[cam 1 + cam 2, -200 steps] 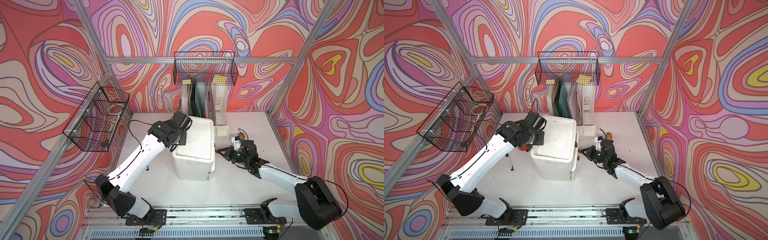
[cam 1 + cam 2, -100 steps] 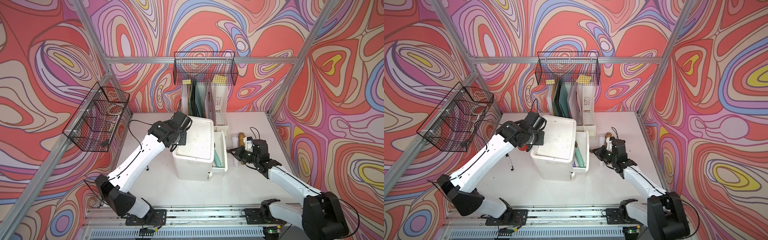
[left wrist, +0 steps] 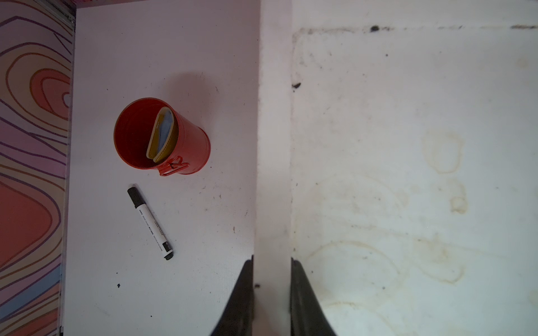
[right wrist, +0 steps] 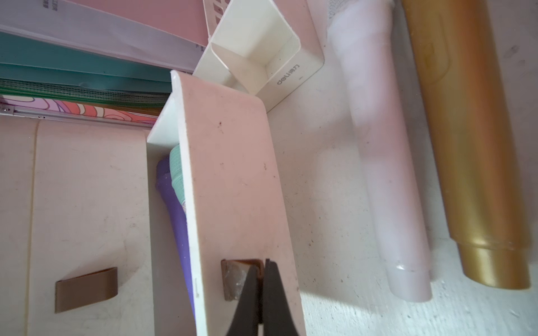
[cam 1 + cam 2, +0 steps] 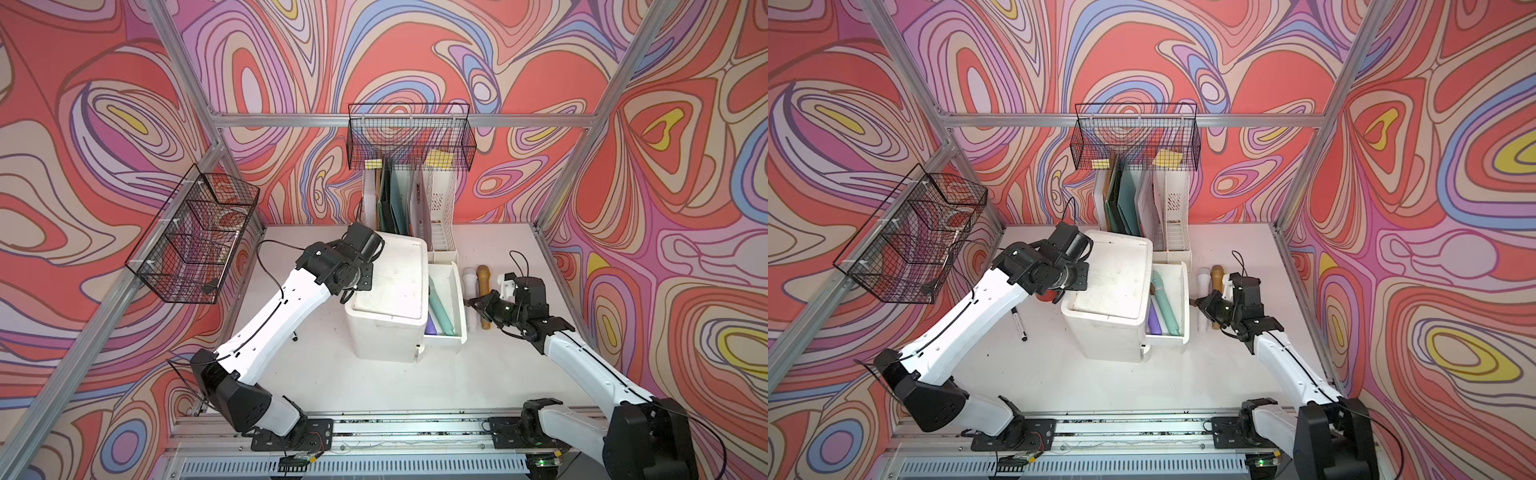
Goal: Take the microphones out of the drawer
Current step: Open the drawer in the storage box.
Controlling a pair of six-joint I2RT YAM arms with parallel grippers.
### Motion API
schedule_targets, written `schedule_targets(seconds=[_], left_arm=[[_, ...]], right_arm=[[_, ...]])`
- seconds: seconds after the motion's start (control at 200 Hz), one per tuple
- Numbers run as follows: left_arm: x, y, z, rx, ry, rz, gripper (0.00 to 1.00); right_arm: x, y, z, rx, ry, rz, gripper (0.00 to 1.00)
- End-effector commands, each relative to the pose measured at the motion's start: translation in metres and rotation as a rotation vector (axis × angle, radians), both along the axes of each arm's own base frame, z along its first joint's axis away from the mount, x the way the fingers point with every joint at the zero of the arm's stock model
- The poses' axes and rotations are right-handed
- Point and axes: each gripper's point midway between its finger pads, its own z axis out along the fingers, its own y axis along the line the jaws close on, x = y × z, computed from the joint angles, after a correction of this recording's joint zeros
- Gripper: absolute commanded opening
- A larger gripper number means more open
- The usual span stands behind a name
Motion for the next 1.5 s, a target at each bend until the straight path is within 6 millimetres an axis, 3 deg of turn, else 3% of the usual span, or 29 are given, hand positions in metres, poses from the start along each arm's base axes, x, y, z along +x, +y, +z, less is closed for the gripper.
schedule_targets(seconds=[0.0,0.436,0.711,0.866,1.011,1.267,1.402,1.492], left_arm=[[-0.01,0.029,-0.012,0.151,0.049,0.028,0.0],[-0.01,0.03,-0.013,0.159,0.051,0.029,0.0],[-0.01,0.029,-0.014,0.157,0.053,0.031,0.0],[-0.01,0.03,-0.014,0.158,0.052,0.032,0.0],[-0.01,0.03,-0.014,0.158,0.05,0.034,0.0],[-0.009,0.03,-0.015,0.162,0.047,0.033,0.0],[-0.008,0.03,-0.014,0.158,0.046,0.034,0.0],[-0.009,0.03,-0.014,0.158,0.047,0.033,0.0]], right_arm=[[0.006,-0.023,0.005,-0.088,-0.015,-0.073,0.0],[0.001,-0.04,0.009,-0.136,-0.017,-0.144,0.0],[0.006,-0.026,0.014,-0.087,-0.042,-0.078,0.0],[0.008,-0.023,0.023,-0.115,-0.059,-0.03,0.3],[0.013,-0.024,0.043,-0.176,-0.1,0.02,0.37],[0.019,0.005,0.083,-0.203,-0.152,0.234,0.43],[0.017,0.025,0.089,-0.269,-0.143,0.339,0.43],[0.016,0.042,0.083,-0.332,-0.118,0.414,0.43]])
